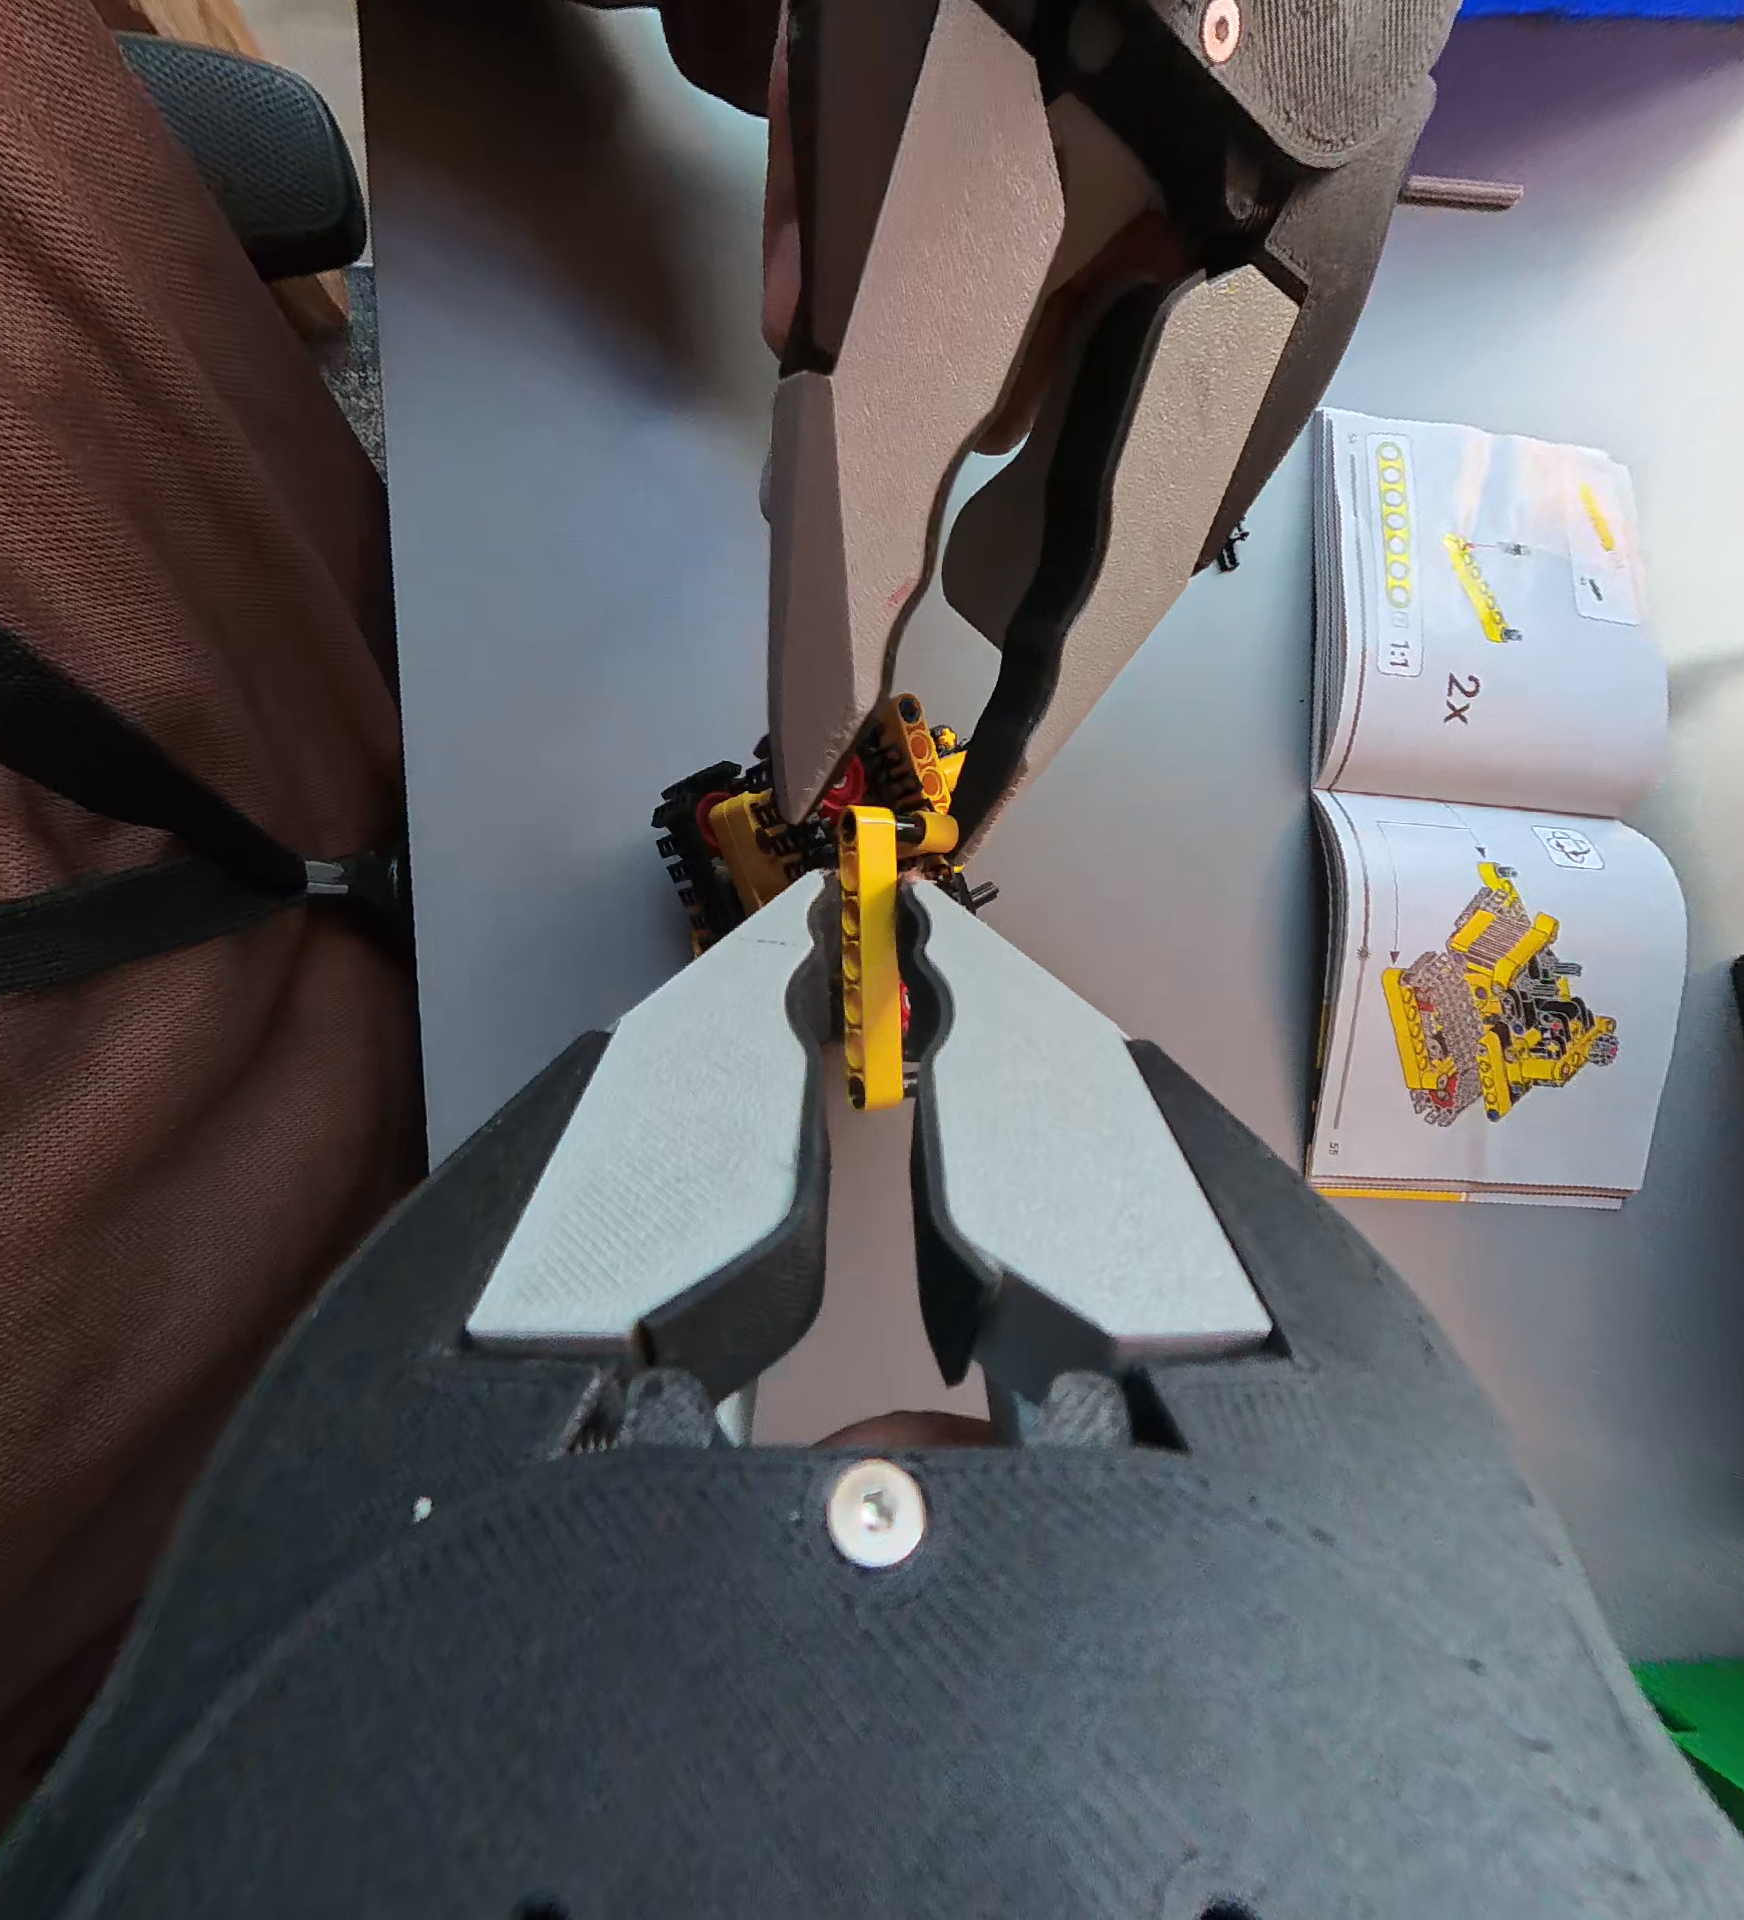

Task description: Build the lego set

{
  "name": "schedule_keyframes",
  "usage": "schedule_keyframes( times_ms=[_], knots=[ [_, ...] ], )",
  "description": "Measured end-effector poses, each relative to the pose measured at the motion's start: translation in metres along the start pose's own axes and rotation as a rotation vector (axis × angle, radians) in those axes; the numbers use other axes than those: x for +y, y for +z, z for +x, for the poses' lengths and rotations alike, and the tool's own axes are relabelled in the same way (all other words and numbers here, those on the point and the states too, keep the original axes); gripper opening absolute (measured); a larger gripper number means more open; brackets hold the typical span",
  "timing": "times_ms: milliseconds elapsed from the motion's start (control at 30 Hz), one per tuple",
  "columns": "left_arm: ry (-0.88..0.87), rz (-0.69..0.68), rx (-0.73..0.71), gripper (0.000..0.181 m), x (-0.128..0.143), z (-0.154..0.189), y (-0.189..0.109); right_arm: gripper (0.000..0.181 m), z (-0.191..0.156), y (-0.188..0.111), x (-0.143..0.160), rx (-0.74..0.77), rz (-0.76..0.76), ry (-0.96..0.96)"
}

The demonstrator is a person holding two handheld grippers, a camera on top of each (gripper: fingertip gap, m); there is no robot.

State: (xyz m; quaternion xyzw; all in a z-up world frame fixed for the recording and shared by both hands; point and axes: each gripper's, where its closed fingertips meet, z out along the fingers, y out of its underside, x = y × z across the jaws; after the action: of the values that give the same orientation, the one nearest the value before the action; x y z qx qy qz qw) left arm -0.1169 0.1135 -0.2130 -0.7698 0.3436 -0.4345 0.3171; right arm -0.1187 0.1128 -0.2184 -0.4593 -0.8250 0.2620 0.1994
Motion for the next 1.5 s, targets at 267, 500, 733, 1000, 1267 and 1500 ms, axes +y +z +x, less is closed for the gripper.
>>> schedule_keyframes(
  times_ms=[267,500,733,1000,1267,1500],
  knots=[
    [0.0,-0.009,-0.064,0.025,-0.0008,-0.0015,0.0016,0.007,0.0003,-0.0007,0.0017,-0.028,-0.053,-0.005],
    [0.001,-0.009,-0.084,0.025,-0.0016,-0.0023,0.0032,0.007,-0.0003,-0.0023,0.0027,-0.104,-0.072,0.082],
    [0.003,-0.003,-0.121,0.025,-0.0021,-0.0031,0.0038,0.007,-0.0002,-0.0018,0.0031,-0.12,-0.109,0.073],
    [0.014,-0.001,-0.156,0.024,-0.0023,-0.0018,0.0042,0.007,-0.0021,-0.0025,0.003,-0.128,-0.136,0.06],
    [0.009,0.023,-0.189,0.021,-0.0049,-0.0042,0.0051,0.007,-0.0014,-0.0031,0.0049,-0.12,-0.148,0.052],
    [0.03,0.014,-0.206,0.021,-0.0055,-0.0021,0.006,0.007,-0.0034,-0.0049,0.0058,-0.113,-0.189,0.062]
  ],
)
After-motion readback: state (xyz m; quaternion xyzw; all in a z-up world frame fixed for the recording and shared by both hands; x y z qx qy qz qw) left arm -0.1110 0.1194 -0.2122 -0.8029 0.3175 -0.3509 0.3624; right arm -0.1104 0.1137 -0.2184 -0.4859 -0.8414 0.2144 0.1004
